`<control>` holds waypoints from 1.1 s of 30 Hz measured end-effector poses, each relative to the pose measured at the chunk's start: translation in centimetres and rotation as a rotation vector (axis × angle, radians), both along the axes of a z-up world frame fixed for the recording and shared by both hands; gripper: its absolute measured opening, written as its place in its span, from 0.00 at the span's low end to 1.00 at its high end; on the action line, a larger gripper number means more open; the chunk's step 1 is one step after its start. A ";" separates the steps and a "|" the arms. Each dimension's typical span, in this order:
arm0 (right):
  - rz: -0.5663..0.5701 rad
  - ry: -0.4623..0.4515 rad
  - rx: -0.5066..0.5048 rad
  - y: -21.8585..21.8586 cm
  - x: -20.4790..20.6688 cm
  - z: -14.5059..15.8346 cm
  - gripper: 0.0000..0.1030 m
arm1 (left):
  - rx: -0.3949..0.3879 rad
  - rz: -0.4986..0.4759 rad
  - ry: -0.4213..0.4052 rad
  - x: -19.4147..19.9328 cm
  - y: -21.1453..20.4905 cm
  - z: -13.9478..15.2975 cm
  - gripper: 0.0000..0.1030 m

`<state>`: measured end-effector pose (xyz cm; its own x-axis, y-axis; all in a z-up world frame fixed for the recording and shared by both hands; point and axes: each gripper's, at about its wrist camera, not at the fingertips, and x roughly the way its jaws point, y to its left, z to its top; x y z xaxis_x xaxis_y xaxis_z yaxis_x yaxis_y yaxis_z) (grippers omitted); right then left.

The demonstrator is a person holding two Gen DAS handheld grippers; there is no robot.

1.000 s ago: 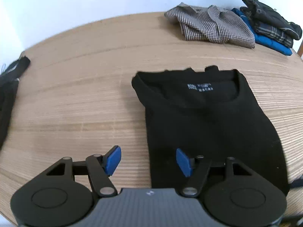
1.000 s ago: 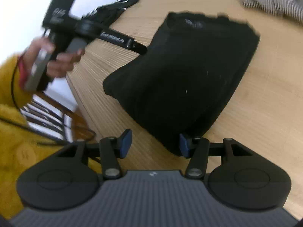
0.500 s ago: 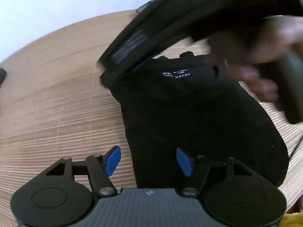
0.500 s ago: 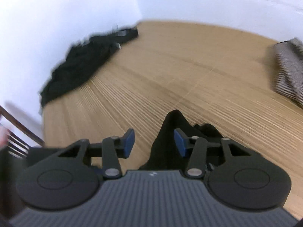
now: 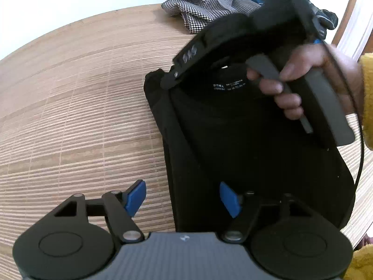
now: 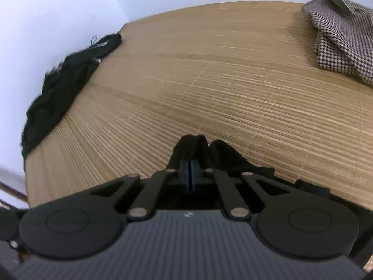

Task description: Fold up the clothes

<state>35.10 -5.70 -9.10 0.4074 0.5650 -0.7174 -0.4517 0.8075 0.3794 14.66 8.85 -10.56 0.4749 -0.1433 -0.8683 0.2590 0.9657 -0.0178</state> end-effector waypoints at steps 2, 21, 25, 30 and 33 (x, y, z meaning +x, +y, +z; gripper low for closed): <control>-0.043 -0.026 0.014 -0.3 -0.9 1.5 0.11 | 0.006 -0.004 -0.005 -0.1 0.0 0.5 0.70; -0.349 -0.166 -0.142 -7.3 -6.9 3.0 0.32 | 0.091 -0.046 -0.015 -3.2 0.8 2.7 0.70; -0.254 -0.168 -0.061 -6.3 -12.0 5.6 0.32 | 0.114 -0.055 -0.034 -3.2 -0.3 2.8 0.71; -0.225 -0.131 -0.181 -3.2 -15.9 2.1 0.56 | 0.145 -0.042 0.000 -2.1 -1.5 1.5 0.71; -0.346 -0.115 -0.220 -2.7 -15.6 0.1 0.91 | 0.155 -0.030 -0.005 -2.0 -1.5 1.1 0.73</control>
